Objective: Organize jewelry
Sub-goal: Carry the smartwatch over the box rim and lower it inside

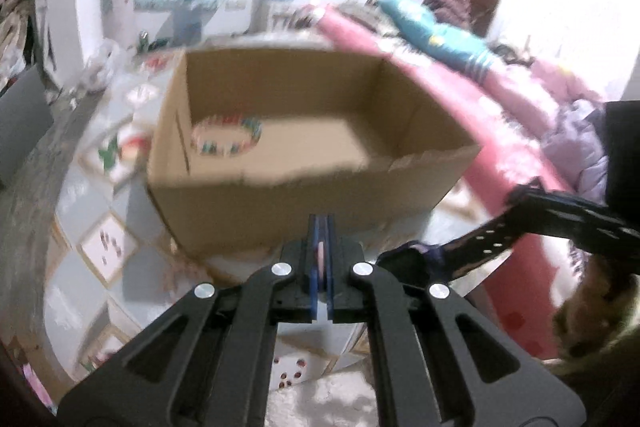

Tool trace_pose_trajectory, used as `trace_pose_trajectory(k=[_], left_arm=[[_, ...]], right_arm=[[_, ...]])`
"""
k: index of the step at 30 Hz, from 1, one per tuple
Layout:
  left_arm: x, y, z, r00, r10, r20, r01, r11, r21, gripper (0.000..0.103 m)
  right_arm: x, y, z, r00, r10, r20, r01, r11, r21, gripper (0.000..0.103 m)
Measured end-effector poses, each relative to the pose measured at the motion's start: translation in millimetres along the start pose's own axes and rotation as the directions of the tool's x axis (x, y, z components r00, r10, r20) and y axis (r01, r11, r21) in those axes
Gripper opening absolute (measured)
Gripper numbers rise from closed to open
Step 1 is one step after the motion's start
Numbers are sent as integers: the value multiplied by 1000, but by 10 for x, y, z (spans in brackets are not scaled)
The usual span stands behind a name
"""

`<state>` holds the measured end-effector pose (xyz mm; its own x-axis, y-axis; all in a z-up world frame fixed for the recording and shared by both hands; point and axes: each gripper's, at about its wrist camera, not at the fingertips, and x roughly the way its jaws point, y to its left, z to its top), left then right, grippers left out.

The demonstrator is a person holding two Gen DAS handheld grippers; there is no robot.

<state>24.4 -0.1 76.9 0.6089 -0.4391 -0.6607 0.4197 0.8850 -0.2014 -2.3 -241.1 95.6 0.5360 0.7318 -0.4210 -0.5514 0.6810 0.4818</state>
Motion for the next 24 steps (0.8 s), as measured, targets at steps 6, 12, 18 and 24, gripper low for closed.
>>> trace_pose_trajectory(k=[6, 12, 18, 24], left_arm=[[-121, -2, 653, 999, -7, 49, 6, 1000, 21, 2], [590, 285, 1168, 995, 3, -103, -9, 998, -60, 2], [1288, 519, 1370, 956, -7, -294, -25, 994, -106, 2], [1745, 616, 1398, 910, 79, -406, -117, 991, -70, 2]], right_arm=[[3, -194, 681, 998, 30, 60, -27, 999, -44, 6], [536, -872, 1303, 997, -35, -68, 39, 998, 57, 6], [1163, -1332, 1561, 954, -160, -255, 178, 983, 52, 6], [1578, -1492, 1606, 881, -325, -343, 318, 945, -78, 6]])
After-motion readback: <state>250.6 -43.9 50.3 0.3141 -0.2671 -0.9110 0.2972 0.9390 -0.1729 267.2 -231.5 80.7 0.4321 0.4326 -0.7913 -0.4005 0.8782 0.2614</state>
